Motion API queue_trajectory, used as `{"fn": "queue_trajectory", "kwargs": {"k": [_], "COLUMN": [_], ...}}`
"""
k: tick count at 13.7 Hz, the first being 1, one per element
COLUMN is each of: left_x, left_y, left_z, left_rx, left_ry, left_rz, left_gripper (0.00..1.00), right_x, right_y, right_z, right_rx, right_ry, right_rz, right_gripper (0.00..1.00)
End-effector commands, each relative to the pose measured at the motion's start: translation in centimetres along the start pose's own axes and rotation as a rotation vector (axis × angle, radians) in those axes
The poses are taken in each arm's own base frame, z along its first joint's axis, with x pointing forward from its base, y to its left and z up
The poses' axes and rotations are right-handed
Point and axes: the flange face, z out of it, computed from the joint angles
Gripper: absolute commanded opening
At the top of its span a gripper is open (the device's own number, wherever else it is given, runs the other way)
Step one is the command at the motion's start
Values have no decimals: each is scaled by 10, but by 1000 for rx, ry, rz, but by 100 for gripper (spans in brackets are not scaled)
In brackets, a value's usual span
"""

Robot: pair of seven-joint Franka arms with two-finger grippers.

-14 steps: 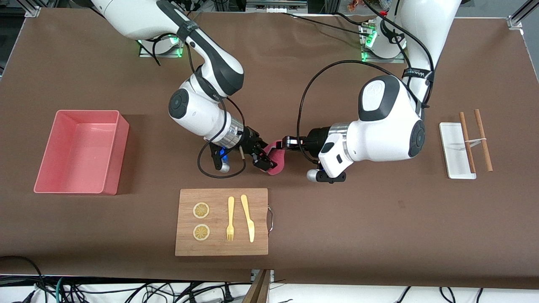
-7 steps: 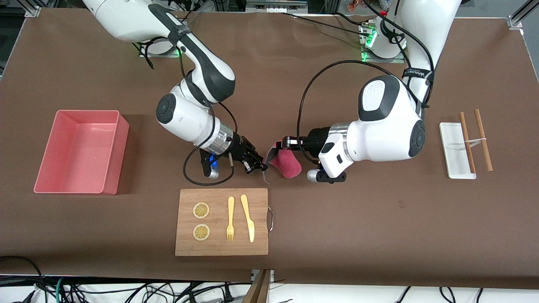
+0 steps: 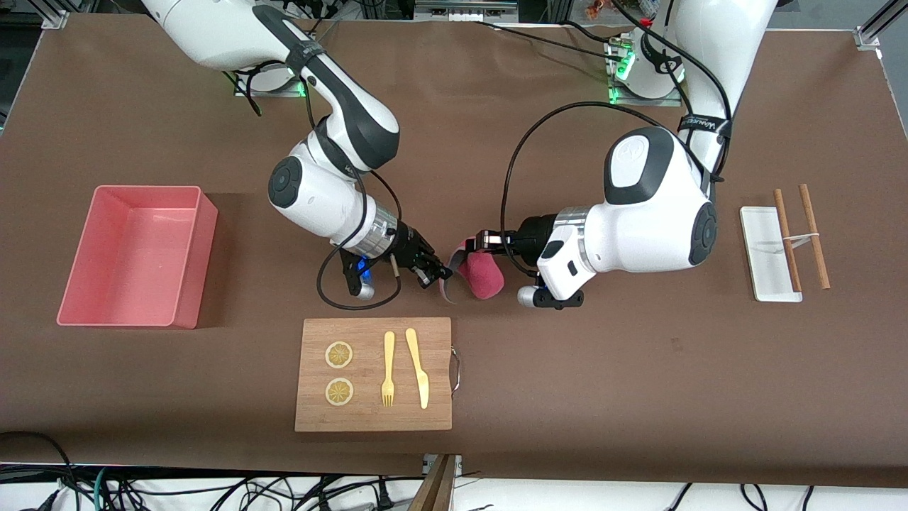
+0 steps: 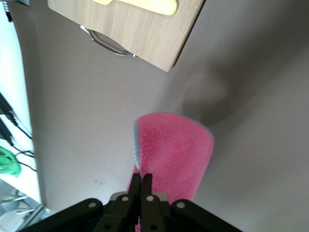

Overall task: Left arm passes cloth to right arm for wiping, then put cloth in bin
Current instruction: 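Grasp the cloth with the right gripper and release the left gripper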

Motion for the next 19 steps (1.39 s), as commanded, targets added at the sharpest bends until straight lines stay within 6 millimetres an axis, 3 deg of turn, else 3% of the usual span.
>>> {"fn": "queue_trajectory", "kwargs": {"k": [1,3,8,12,16,19], "left_x": [0,1,-19,-24,-25,-30], "left_y": [5,-1,-2,-35,-67,-93], "left_z": [-7,-12,-47,-119,-193,-237], "left_rx": [-16,11,276,518,669,794], "left_ry": [7,7,30,61,118,88], "left_rz": [-4,6,99,97,102,184], "left_gripper": [0,100,100,100,100,100], "right_x": [-2,-2,-17,-19,8,52], "right_y": [-2,-3,-4,19,73,100], "right_z": [-2,-5,-23,-21,19,35], "right_rx": [-25,-43,-172,-364,-608,-690], "right_ry": [7,2,-29,-57,-40,-8], "right_rz": [-42,-41,-59,-131,-274,-348], "right_gripper": [0,0,0,0,0,0]}}
